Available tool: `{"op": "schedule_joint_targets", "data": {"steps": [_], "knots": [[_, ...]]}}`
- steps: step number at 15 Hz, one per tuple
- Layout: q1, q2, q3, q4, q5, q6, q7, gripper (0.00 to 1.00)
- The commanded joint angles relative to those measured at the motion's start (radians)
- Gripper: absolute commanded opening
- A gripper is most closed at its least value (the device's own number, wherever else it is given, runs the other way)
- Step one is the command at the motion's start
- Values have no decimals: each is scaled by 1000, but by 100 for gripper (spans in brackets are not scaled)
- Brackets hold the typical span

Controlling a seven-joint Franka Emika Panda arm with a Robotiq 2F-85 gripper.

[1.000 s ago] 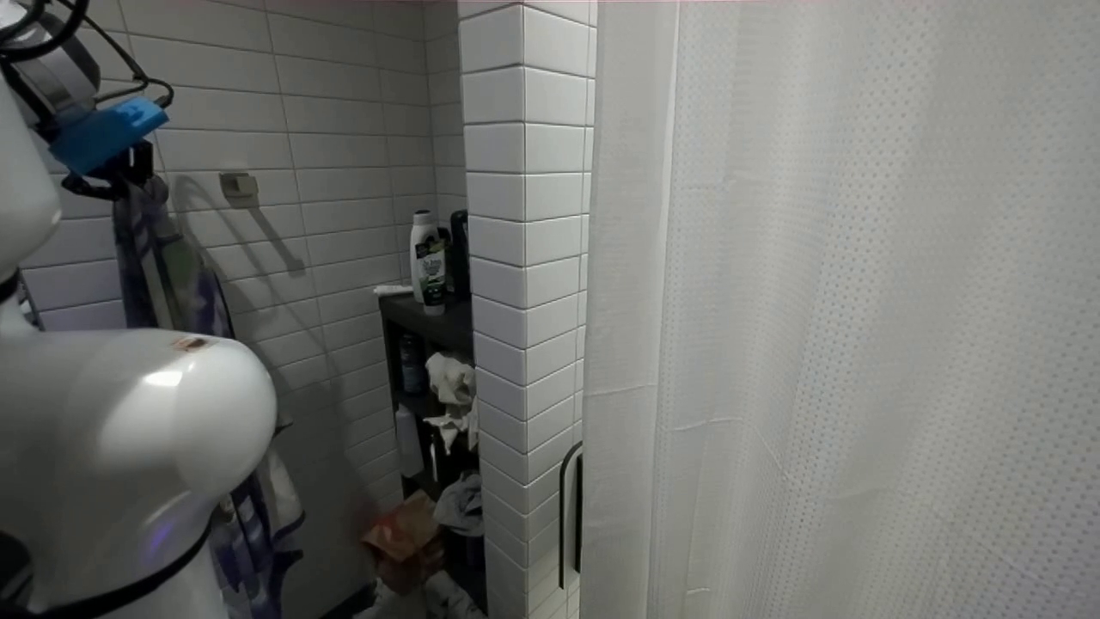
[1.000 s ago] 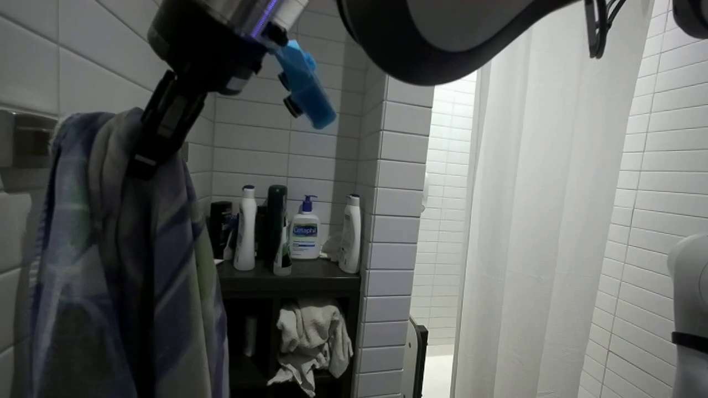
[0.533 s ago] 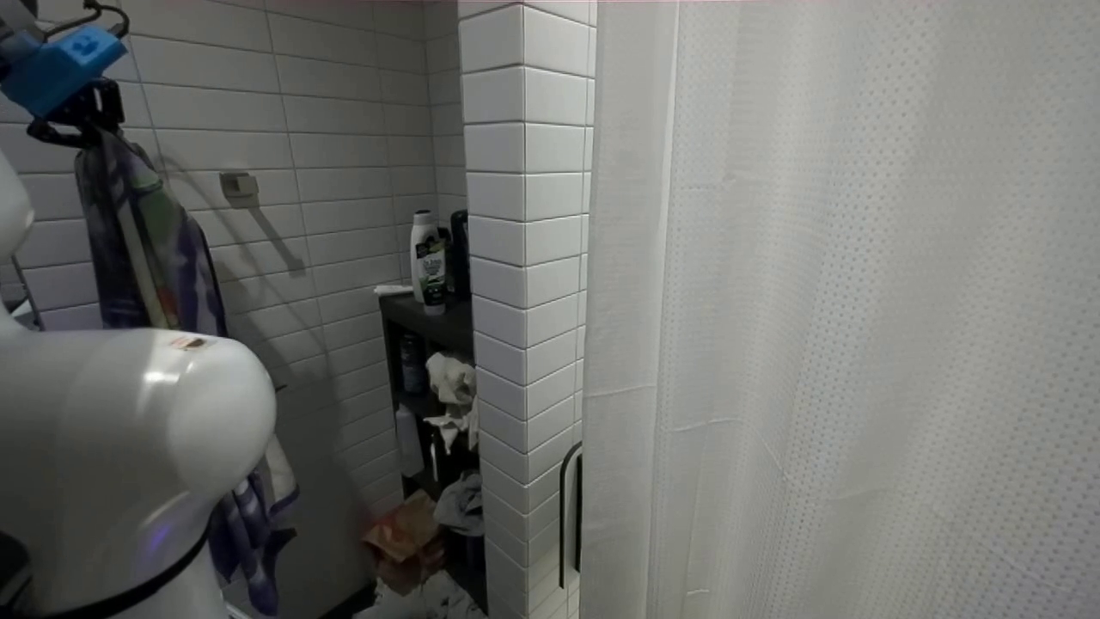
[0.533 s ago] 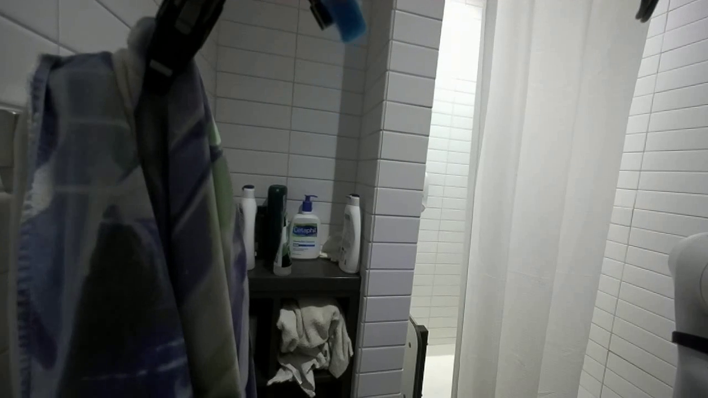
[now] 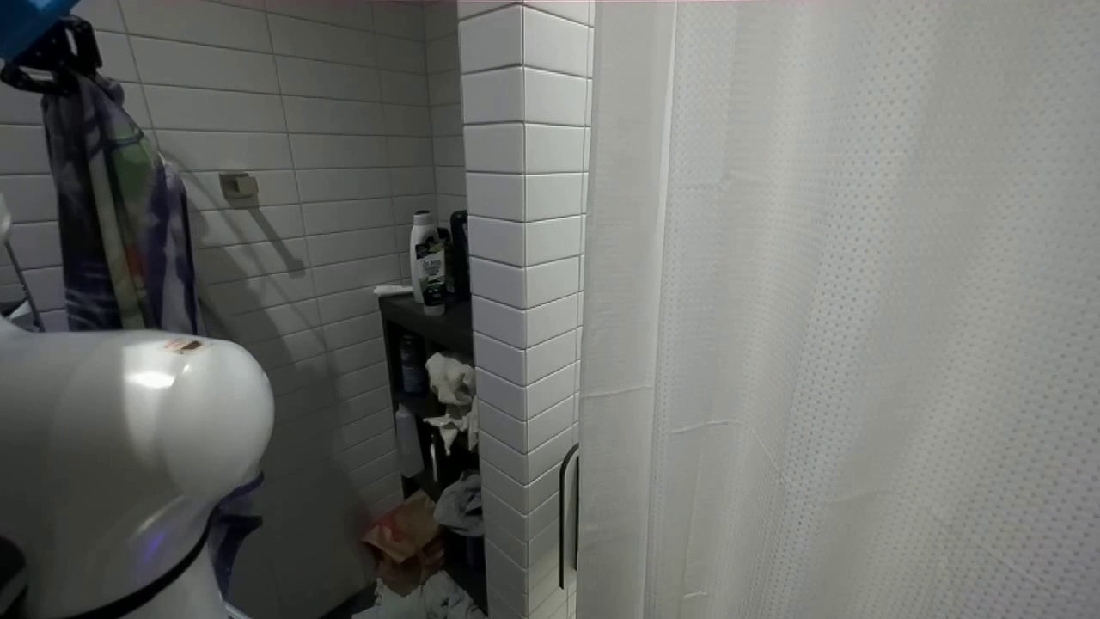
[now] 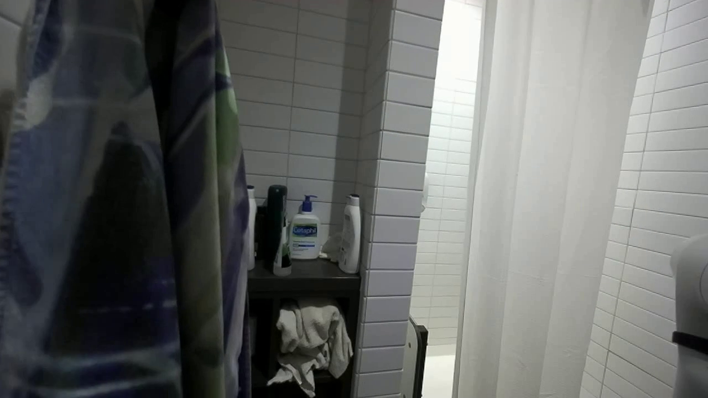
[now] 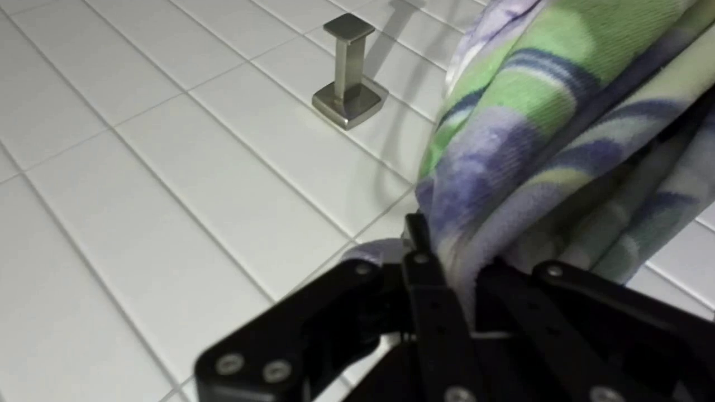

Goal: Hang the towel on the hook

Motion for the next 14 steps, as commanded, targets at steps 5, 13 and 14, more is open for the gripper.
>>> {"op": "schedule_joint_targets", "data": {"steps": [5,13,14], "knots": [[-22,-133,-15,31,36,-106,-71,2],[16,-290,-106,-46,116,-218,-152,2],[23,-306,-118,-67,129,-223,-160,2]]}}
